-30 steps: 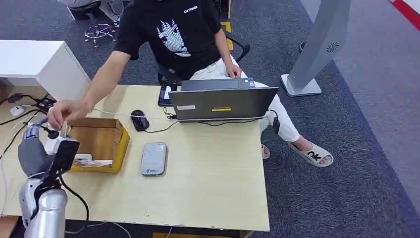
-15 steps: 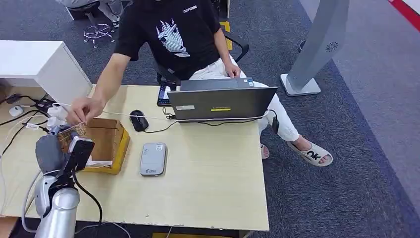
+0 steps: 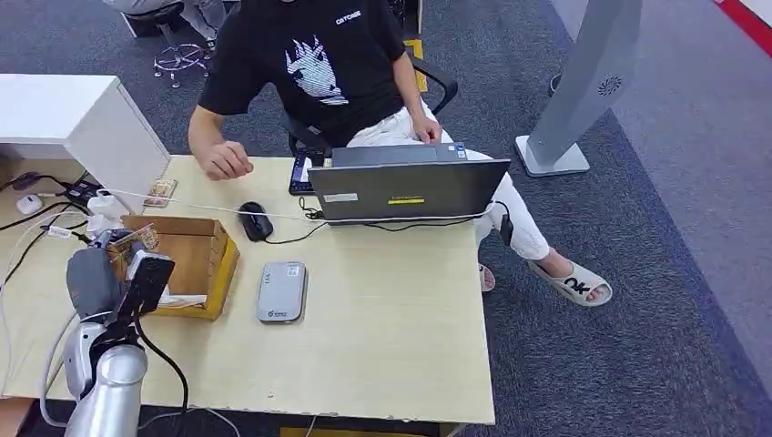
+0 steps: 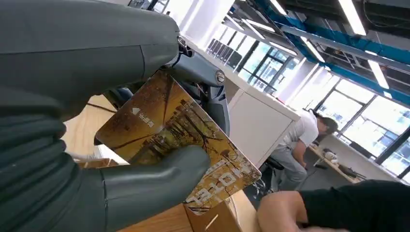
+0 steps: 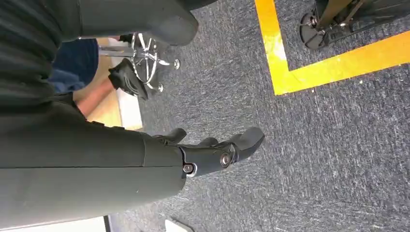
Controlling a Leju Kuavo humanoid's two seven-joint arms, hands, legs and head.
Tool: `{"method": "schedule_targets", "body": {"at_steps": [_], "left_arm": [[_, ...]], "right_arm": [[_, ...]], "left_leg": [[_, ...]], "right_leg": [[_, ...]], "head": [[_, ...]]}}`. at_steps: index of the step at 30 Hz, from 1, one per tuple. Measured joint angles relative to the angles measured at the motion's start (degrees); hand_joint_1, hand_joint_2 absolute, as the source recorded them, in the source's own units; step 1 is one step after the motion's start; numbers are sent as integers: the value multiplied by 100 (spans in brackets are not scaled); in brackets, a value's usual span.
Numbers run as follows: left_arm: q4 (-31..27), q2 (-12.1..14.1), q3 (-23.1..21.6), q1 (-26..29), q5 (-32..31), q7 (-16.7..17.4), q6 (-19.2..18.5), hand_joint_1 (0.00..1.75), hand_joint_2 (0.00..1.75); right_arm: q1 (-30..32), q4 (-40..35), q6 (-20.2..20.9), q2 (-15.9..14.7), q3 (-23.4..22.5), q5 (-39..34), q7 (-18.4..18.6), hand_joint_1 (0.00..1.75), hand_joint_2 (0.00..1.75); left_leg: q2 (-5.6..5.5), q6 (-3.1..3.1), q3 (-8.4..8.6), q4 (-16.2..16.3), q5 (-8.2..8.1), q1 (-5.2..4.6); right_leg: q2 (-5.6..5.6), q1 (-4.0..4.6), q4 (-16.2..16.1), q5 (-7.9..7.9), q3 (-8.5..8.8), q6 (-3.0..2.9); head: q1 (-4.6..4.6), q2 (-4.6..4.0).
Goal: Pass the card to the sensor for recognition and then transmit it.
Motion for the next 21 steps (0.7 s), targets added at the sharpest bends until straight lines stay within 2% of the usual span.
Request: {"method": "schedule_targets", "body": {"at_steps": [12, 17, 21], "left_arm": [[-66, -18, -96, 1, 138, -28, -22, 175, 175], [-171, -87, -293, 1, 122, -85, -252, 175, 175], [-267, -140, -569, 2, -24, 15, -468, 175, 175]], "right_arm": [[-1, 0, 0, 0, 0, 81, -4, 0, 175], [-2, 0, 24, 0, 0, 87, -7, 0, 175], [-2, 0, 24, 0, 0, 101, -7, 0, 175]], "left_leg": [[-1, 0, 0, 0, 0, -1], [-1, 0, 0, 1, 0, -2], [-1, 0, 0, 2, 0, -2]], "right_leg": [[0, 0, 0, 0, 0, 0], [-1, -1, 0, 1, 0, 1], [-1, -1, 0, 1, 1, 1]], "head": [[0, 0], [-2, 0], [0, 0]]}}
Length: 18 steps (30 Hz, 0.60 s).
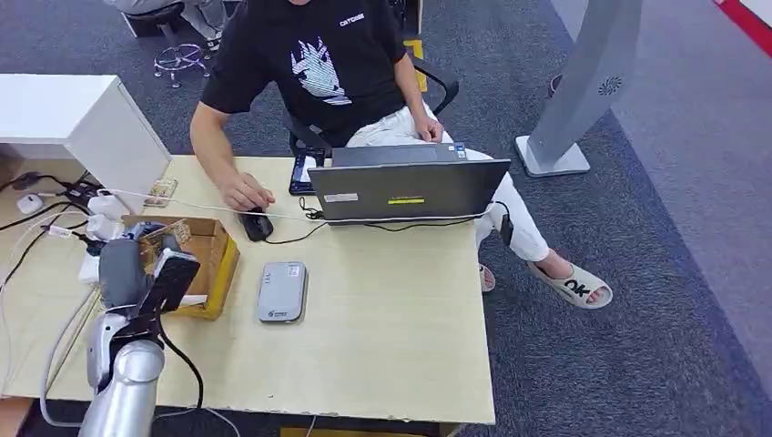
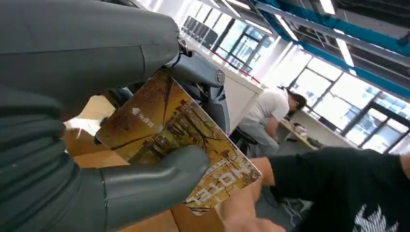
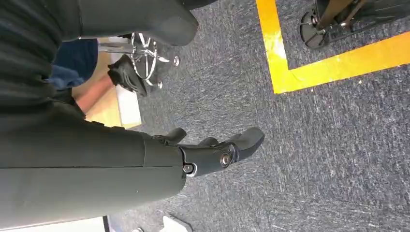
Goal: Pass the card to the sensor for recognition and then transmit it.
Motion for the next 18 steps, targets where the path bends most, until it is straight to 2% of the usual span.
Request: {"method": "schedule_targets", "body": {"at_steps": [10, 18], "left_arm": [[-98, -52, -297, 0, -98, 13, -94, 175, 175], [-100, -66, -887, -5, -815, 391, -494, 175, 175]], "right_arm": [[1, 0, 2, 0, -2, 9, 2, 0, 175], [0, 0, 57, 0, -26, 79, 0, 0, 175]], "left_leg": [[0, 0, 0, 0, 0, 1], [1, 0, 0, 0, 0, -1]], "right_leg": [[1, 0, 0, 0, -1, 0], [1, -1, 0, 1, 0, 1]], "head": [[0, 0], [0, 0]]}}
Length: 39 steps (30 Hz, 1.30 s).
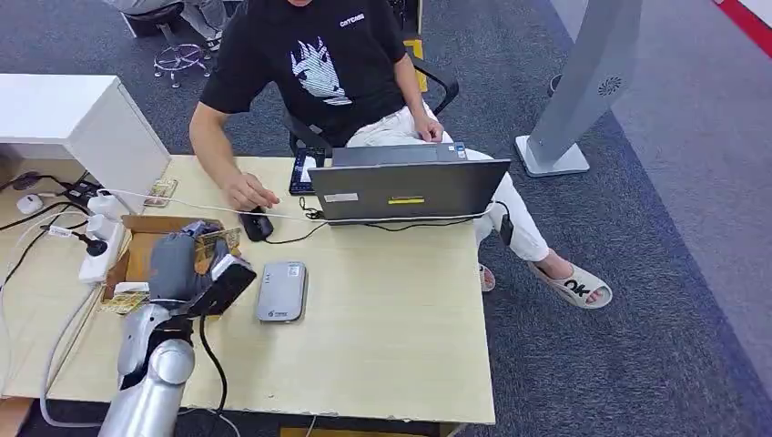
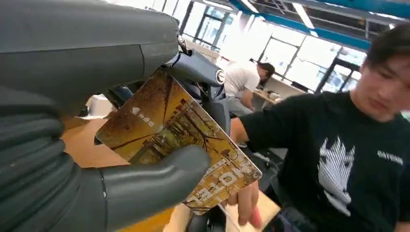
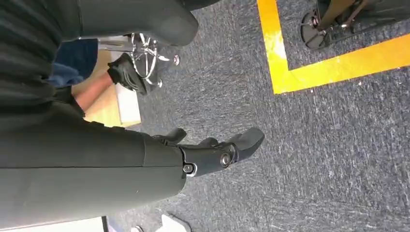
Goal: Pass the card to the sensor for recognition and then transmit it.
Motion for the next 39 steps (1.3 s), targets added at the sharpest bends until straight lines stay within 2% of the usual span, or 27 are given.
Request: {"method": "schedule_targets", "body": {"at_steps": [4, 9, 11, 20, 21, 24, 27, 39], "left_arm": [[0, -7, -209, 0, -91, 34, -72, 175, 175], [79, 50, -441, -11, -201, 361, -665, 175, 175], [236, 100, -531, -40, -275, 439, -758, 175, 175], [824, 160, -693, -121, -701, 679, -695, 175, 175], [877, 160, -721, -132, -811, 759, -695, 175, 175], [1154, 201, -879, -241, -1535, 1275, -658, 175, 175], [1442, 236, -959, -333, -1855, 1510, -540, 175, 175], [1893, 291, -1058, -473, -1910, 1556, -465, 175, 175]], "right_arm": [[0, 0, 26, 0, -13, 17, 0, 0, 175], [0, 0, 39, 0, -35, 44, 2, 0, 175], [0, 0, 44, 0, -68, 63, 2, 0, 175], [0, 0, 59, 0, -125, 197, 57, 0, 175], [1, 0, 63, 0, -129, 219, 57, 0, 175], [-2, 0, 63, 9, -151, 241, 77, 0, 175], [2, 0, 59, 24, -160, 280, 125, 0, 175], [2, 0, 59, 44, -164, 295, 133, 0, 175]], "left_leg": [[0, 0, 0, 1, 0, 0], [0, 0, 0, 0, 0, 1], [0, 0, 0, 0, 0, 1], [1, 0, 0, 0, 0, 0], [1, 0, 0, 0, 0, 0], [0, 0, -1, 0, 0, 0], [0, 0, 0, 0, 0, 0], [-1, 0, -1, 0, 0, 0]], "right_leg": [[0, 0, 0, 0, 0, 0], [1, 0, 0, 0, -2, 0], [1, 0, 0, 0, -2, 0], [2, 0, 0, 0, -2, 0], [2, 0, 0, 0, -2, 0], [1, 0, 0, 0, -2, 0], [1, 0, 0, 0, -2, 0], [0, 0, 0, 0, -1, 1]], "head": [[2, 0], [0, 0], [2, 0], [0, 0], [0, 0], [0, 0], [0, 0], [0, 0]]}}
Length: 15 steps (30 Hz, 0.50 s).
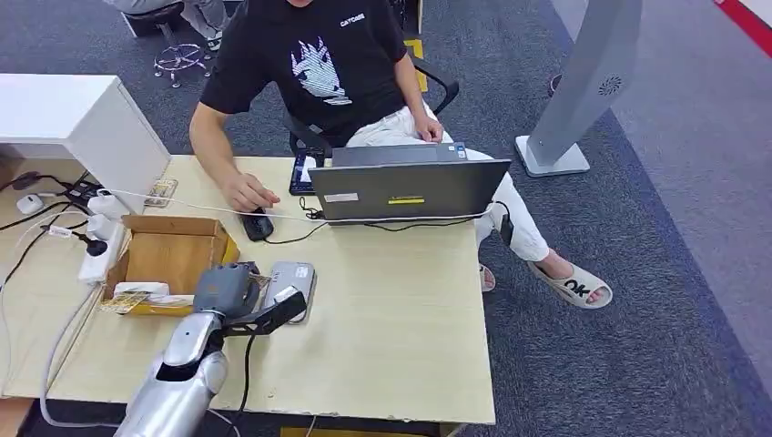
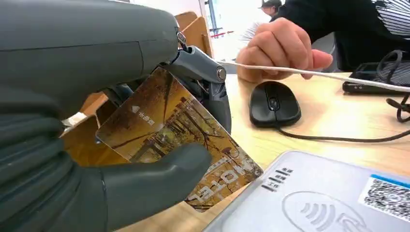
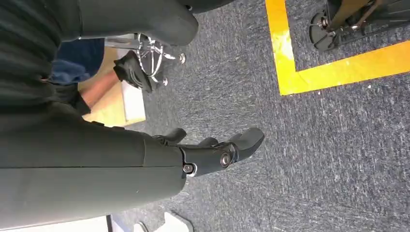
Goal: Pass the card to the sensor for recognition and then transmit it.
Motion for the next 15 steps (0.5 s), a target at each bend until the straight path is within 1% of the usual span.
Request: {"method": "schedule_targets", "body": {"at_steps": [15], "left_arm": [[122, 2, 0, -20, 9, -2, -9, 175, 175]], "right_arm": [[0, 0, 2, 0, 0, 18, 42, 0, 175]], "left_leg": [[0, 0, 1, 0, 0, 0]], "right_leg": [[0, 0, 0, 0, 0, 0]], "head": [[0, 0]]}}
